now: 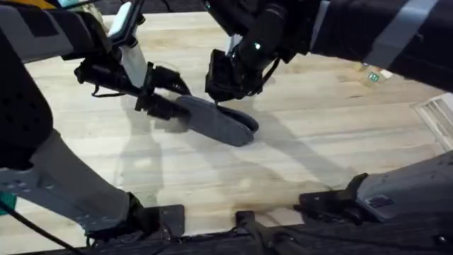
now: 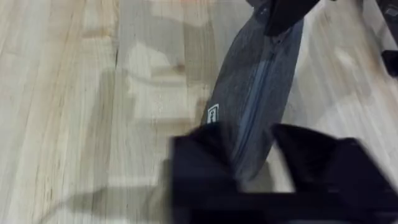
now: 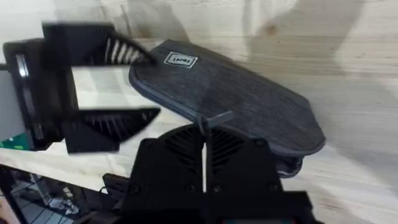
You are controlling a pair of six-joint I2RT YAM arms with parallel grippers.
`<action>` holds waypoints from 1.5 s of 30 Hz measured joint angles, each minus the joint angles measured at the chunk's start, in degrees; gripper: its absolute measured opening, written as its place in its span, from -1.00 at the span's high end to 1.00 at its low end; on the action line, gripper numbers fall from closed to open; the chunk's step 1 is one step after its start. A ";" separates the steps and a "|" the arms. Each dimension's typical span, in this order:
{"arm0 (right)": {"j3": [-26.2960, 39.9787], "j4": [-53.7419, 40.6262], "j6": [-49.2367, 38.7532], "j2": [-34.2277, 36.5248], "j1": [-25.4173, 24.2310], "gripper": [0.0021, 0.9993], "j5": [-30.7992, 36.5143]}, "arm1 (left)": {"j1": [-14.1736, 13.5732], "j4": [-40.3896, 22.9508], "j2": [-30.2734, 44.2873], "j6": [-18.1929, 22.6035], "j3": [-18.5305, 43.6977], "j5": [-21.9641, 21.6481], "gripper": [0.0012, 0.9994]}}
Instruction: Unzip the bag, pick up the pens from the table one at a time and place them inside, then zip the bag closed.
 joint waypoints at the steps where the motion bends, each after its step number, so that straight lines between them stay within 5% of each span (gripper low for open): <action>1: 0.00 -0.03 0.00 0.00 0.00 0.94 0.00 | 0.00 0.07 0.00 0.02 0.00 0.04 0.47; 2: 0.00 -0.09 0.00 0.00 0.00 0.94 -0.13 | 0.00 0.11 0.00 0.06 0.00 -0.02 0.77; 4: 0.00 -0.02 -0.02 0.00 -0.02 0.94 -0.13 | -0.02 0.13 0.11 -0.01 0.00 -0.16 0.90; 13: 0.00 -5.02 -3.49 0.00 -2.50 0.94 -0.36 | -0.04 0.05 0.11 0.04 0.00 0.06 0.91; 19: 0.00 -17.20 -7.67 -0.10 -9.50 0.94 0.49 | -0.44 0.02 0.10 0.02 0.00 0.08 0.91; 35: -0.10 -18.69 -12.37 -0.11 -20.30 0.94 -1.49 | -1.46 -1.08 0.11 -0.01 -0.02 4.02 0.92; 45: -15.32 -6.47 -11.21 -0.37 -24.33 0.94 -1.71 | -1.46 -1.27 0.11 0.01 -0.02 3.45 0.92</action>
